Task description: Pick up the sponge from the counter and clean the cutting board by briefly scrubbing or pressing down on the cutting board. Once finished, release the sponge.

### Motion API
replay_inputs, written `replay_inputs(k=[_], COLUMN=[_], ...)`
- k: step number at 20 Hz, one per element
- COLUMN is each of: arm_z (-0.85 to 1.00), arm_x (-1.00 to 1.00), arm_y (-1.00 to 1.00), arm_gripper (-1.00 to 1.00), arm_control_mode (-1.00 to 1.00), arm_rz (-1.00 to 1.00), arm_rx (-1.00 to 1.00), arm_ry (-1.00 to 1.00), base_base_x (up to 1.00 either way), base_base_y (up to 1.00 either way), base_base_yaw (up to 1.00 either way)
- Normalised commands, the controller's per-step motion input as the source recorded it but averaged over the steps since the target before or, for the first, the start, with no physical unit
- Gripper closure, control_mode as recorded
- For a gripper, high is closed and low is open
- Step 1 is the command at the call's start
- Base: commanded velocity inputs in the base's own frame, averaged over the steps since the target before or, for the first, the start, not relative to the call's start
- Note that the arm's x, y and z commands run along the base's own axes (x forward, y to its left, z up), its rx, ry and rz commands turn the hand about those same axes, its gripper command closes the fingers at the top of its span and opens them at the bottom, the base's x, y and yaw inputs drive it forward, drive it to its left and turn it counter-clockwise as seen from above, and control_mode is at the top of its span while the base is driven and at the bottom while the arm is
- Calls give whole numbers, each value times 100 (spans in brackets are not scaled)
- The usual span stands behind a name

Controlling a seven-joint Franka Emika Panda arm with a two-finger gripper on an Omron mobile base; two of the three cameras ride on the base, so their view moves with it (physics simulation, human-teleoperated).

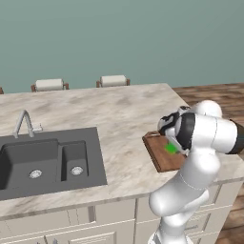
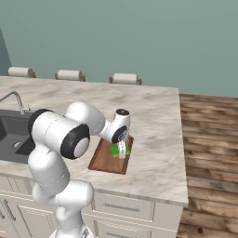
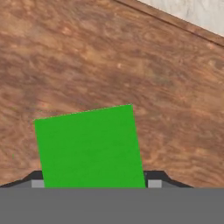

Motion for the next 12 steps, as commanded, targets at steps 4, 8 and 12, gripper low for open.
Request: replay_inputs(k=[4, 8, 12], arm_z=[-1, -7, -12], arm_x=[71, 65, 55], arm_y=[16, 15, 16], arm_gripper=[100, 100, 100], arm_control_mode=[-100, -100, -100], arm_rz=[0, 0, 0], arm_rx=[3, 3, 2], arm_ry=[0, -1, -6], base_base_x=[0, 0, 0], base_base_y=[0, 0, 0], base_base_yaw=[0, 0, 0])
